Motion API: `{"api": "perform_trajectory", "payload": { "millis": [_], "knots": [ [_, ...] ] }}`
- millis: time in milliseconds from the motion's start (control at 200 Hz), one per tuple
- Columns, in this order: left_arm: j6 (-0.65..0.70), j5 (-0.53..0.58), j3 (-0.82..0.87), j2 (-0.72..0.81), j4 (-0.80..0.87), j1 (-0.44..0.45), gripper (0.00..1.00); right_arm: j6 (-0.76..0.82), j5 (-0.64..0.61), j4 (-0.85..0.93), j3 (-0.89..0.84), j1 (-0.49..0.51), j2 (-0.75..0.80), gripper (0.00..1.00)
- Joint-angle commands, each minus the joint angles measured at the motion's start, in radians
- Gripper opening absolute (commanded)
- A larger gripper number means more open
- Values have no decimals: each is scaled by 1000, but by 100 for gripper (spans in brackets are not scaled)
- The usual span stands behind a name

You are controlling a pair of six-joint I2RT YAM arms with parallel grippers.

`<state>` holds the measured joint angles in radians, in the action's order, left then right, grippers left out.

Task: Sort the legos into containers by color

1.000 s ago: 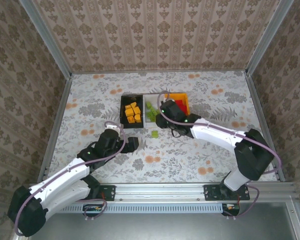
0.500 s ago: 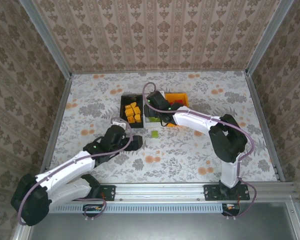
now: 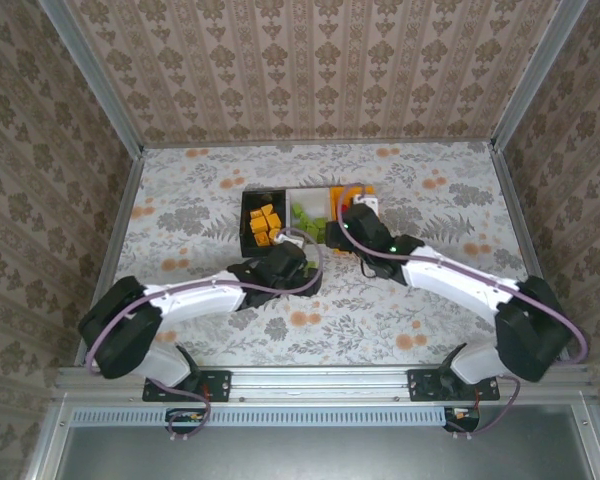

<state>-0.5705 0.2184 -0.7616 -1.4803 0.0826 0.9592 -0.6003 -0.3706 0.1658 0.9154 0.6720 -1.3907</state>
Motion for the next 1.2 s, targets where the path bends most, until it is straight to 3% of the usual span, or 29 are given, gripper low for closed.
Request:
{"api": "perform_trajectory", "payload": {
  "millis": [0, 130, 445, 615, 875, 1055, 1195],
  "knots": [
    [40, 85, -54, -76, -42, 22, 93, -38, -34, -15, -83, -19, 112, 84],
    [61, 159, -86, -160, -70, 39, 90, -42, -27, 1, -136, -37, 213, 84],
    [103, 200, -162, -317, -79, 41, 76, -38, -15, 20, -183, -51, 368, 85],
    [98, 181, -162, -351, -93, 45, 53, -32, -29, 24, -191, -52, 400, 86],
    [62, 175, -114, -264, -78, 76, 33, -36, -37, 27, -188, -60, 391, 86],
    [72, 168, -111, -92, -22, 80, 31, -48, -40, 34, -203, -67, 380, 86],
    [110, 93, -205, -69, 37, 9, 32, -69, -35, 34, -223, -69, 364, 86]
  ]
}}
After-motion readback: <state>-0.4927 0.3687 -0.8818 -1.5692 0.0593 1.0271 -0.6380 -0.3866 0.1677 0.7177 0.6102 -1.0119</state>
